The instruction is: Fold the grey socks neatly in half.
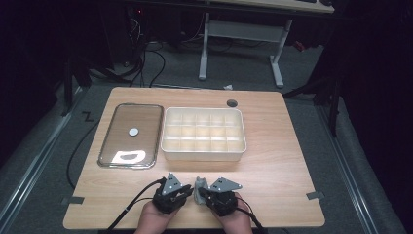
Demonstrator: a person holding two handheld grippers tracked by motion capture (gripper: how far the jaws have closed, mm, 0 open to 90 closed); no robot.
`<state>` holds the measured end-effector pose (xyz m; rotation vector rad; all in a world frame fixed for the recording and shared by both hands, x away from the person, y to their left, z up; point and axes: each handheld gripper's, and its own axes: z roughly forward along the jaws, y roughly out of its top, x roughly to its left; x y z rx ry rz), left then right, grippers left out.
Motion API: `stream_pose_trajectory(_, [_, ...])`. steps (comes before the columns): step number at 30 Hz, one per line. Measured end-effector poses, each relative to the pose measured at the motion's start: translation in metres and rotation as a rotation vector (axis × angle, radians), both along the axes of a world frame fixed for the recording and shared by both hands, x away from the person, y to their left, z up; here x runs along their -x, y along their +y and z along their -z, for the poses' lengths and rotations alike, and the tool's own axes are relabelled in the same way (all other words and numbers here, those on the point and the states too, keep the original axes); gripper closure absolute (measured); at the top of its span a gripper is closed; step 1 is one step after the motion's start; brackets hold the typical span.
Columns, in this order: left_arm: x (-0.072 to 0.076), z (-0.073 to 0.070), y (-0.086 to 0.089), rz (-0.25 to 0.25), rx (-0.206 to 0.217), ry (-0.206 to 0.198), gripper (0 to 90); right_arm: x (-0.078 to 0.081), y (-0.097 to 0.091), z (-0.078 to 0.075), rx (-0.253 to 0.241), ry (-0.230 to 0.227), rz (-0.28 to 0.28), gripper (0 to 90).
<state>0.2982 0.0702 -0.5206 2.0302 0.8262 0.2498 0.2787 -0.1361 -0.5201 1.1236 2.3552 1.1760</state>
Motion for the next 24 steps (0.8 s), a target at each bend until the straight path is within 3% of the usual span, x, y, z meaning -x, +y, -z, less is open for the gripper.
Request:
stream_pose_trajectory(5, [-0.004, -0.015, 0.003, -0.004, 0.034, -0.027, 83.8, 0.000, -0.002, 0.002, -0.011, -0.007, -0.003, 90.0])
stream_pose_trajectory(12, [-0.007, -0.035, -0.021, 0.056, 0.062, -0.058, 87.0, 0.000, -0.003, 0.003, -0.024, -0.003, -0.006, 90.0])
stream_pose_trajectory(14, [-0.011, -0.033, -0.027, 0.078, 0.095, -0.030, 86.9, 0.000, -0.003, 0.003, -0.022, -0.004, -0.007, 90.0])
stream_pose_trajectory(18, [-0.017, -0.025, -0.036, 0.094, 0.078, 0.008, 87.0, -0.001, -0.003, 0.003, -0.026, -0.006, -0.016, 90.0])
stream_pose_trajectory(20, [-0.022, -0.020, -0.036, 0.084, 0.057, 0.005, 87.3, -0.001, -0.004, 0.003, -0.030, -0.004, -0.024, 90.0])
stream_pose_trajectory(22, [-0.029, -0.009, -0.034, 0.062, 0.025, 0.028, 88.6, -0.002, -0.006, 0.004, -0.034, -0.003, -0.029, 90.0])
stream_pose_trajectory(24, [-0.031, -0.001, -0.031, 0.060, 0.034, 0.024, 90.0, -0.001, -0.007, 0.004, -0.041, -0.002, -0.029, 90.0])
